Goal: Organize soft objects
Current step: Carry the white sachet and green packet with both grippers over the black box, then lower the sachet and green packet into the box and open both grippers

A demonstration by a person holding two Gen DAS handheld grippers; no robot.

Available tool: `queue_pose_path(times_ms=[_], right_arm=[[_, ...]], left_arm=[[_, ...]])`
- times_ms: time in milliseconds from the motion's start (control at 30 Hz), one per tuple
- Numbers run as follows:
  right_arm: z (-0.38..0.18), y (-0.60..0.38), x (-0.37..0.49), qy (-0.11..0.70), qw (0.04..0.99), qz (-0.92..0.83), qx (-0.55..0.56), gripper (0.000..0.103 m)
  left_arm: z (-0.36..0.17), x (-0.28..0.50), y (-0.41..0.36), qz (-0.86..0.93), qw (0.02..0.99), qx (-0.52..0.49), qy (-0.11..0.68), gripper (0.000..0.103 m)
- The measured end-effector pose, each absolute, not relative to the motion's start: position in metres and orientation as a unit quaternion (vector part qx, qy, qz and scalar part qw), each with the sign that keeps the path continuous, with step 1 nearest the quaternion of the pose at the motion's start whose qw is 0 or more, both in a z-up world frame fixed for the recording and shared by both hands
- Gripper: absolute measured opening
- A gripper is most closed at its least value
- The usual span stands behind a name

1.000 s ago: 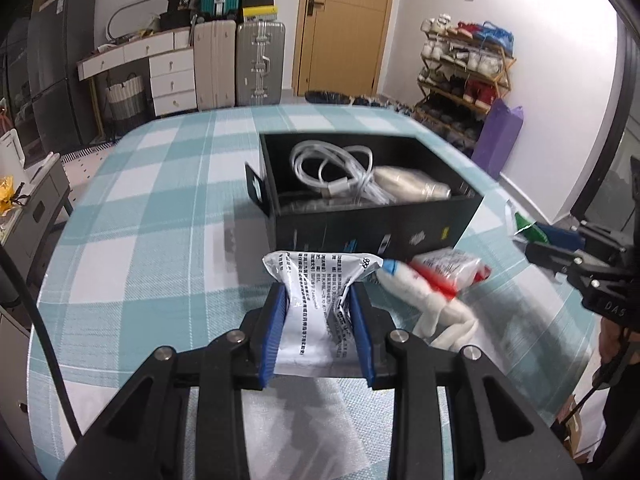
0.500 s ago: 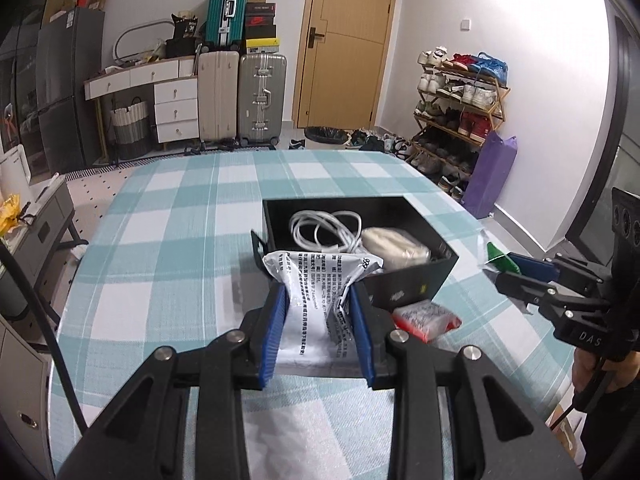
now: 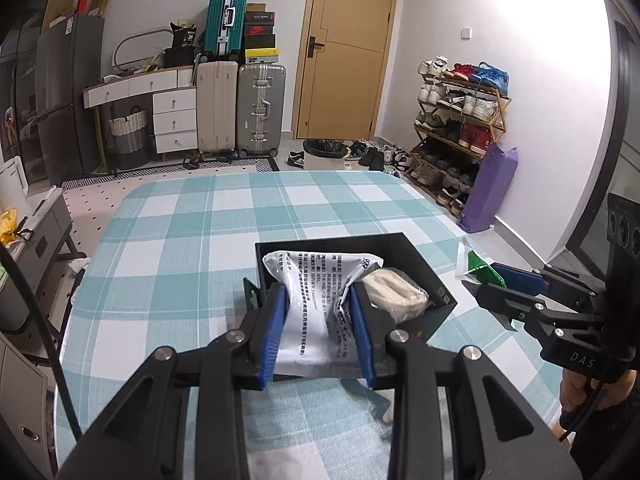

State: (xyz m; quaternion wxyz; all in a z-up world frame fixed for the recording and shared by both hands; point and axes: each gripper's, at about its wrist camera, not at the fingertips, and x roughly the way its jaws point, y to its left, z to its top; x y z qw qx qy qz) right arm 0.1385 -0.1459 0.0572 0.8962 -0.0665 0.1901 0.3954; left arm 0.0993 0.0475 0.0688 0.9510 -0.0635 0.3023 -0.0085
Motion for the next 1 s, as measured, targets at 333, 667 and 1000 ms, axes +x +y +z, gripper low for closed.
queue_pose_path(times_ms=[333,667,1000], right_arm=[[0.068,-0.131,0.160,0.199,0.890,0.406,-0.055,0.035],[0.065,-0.108,0.189,0.225,0.880,0.415,-0.054,0.035],[0.054,-0.093,0.214,0.247,0.876,0.410,-0.055,0.035]], left_arm=[[0.065,0.127,0.042,-0.004,0.949,-0.061,0.309,0.031],[0.049,0.152,0.044,-0.001,0.944,-0.070,0.324,0.031],[0.034,0.169,0.040,-0.004,0.938,-0.067,0.339,0.031]])
